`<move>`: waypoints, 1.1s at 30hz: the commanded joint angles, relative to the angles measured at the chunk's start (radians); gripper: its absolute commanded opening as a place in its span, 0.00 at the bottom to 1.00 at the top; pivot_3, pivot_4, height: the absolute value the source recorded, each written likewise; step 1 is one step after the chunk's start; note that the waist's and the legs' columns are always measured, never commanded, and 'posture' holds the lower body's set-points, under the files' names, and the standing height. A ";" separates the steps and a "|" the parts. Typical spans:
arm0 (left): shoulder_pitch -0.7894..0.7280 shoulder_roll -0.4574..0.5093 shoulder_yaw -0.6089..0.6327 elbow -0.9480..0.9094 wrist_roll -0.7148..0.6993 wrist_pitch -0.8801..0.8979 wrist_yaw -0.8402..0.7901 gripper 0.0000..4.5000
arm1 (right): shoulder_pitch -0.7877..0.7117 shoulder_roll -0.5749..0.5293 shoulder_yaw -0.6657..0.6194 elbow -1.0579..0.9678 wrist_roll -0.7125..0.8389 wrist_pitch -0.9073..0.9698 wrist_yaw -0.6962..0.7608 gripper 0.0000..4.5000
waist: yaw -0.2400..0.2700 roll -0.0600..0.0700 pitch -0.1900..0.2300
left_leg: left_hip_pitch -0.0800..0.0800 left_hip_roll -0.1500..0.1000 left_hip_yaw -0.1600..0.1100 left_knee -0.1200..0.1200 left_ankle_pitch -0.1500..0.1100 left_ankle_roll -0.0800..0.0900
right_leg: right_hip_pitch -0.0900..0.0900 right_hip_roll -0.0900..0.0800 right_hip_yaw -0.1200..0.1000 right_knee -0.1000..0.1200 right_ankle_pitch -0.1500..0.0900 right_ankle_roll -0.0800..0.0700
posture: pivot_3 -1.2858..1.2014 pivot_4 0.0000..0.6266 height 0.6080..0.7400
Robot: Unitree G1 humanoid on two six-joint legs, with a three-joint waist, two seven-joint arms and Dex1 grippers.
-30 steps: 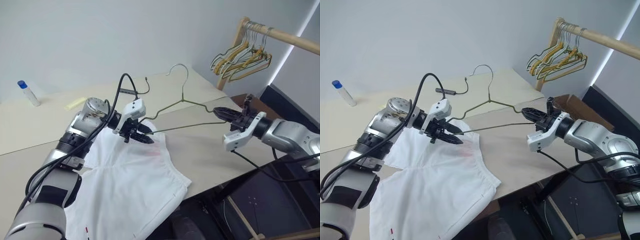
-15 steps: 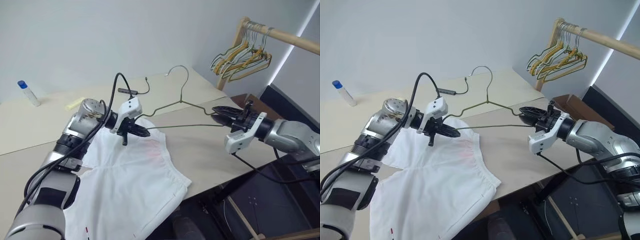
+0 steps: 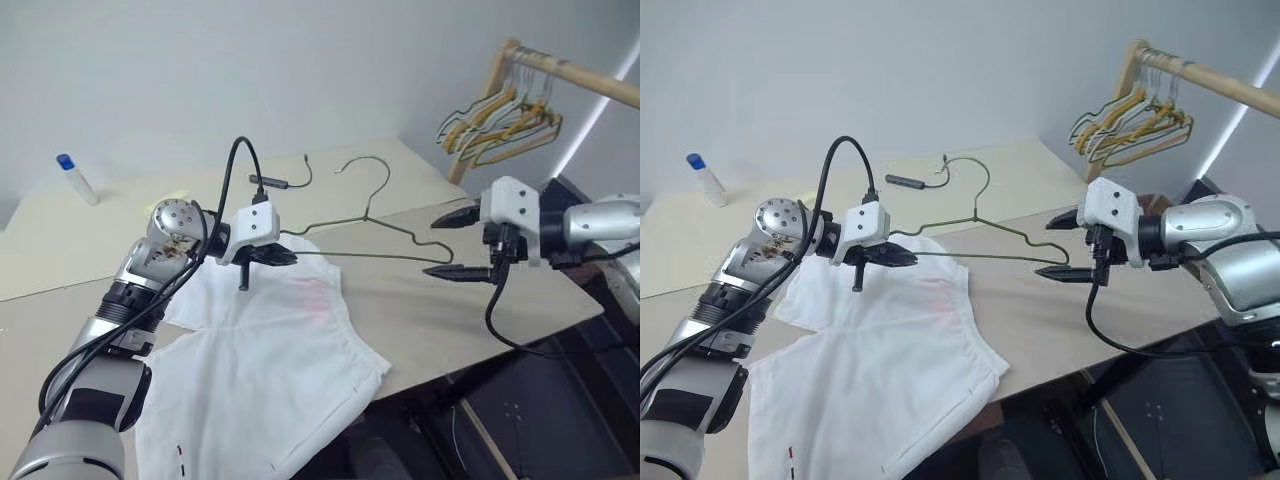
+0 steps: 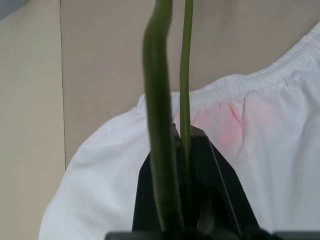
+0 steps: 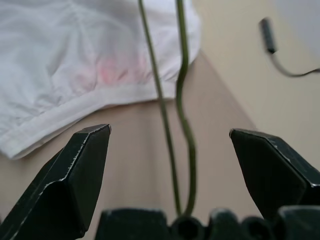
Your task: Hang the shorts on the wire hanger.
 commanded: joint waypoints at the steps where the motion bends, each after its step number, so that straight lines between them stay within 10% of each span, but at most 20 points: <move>1: -0.005 0.010 0.042 -0.059 -0.026 0.005 -0.005 0.00 | -0.086 0.052 0.035 0.036 -0.083 0.110 0.009 0.99 | 0.013 0.001 0.000 | -0.003 -0.001 0.001 0.001 0.000 0.000 | -0.003 0.000 0.001 0.000 0.002 -0.003 | 0.45 0.00 1.00; 5: 0.003 0.013 0.049 -0.077 -0.028 0.012 -0.014 0.00 | -0.130 0.112 0.042 0.070 -0.125 0.172 0.021 0.86 | 0.041 0.002 -0.001 | -0.018 0.000 0.000 0.012 -0.001 0.003 | -0.015 0.000 -0.001 0.005 0.003 -0.003 | 0.45 0.00 1.00; 16: 0.009 0.007 0.033 -0.087 -0.013 -0.027 -0.036 0.00 | -0.097 0.140 0.016 -0.017 -0.170 0.206 0.062 0.01 | 0.077 0.002 -0.001 | -0.023 -0.002 0.000 0.014 -0.003 0.004 | -0.017 -0.001 -0.002 0.003 0.004 -0.001 | 0.45 0.00 1.00; 33: 0.118 0.062 0.270 0.058 -0.176 -0.100 -0.030 0.99 | 0.510 0.013 -0.395 -0.168 0.022 0.520 -0.036 0.00 | 0.066 0.003 -0.001 | -0.022 -0.001 0.000 0.016 -0.003 0.006 | -0.015 -0.001 -0.002 0.003 0.004 -0.001 | 0.44 0.00 1.00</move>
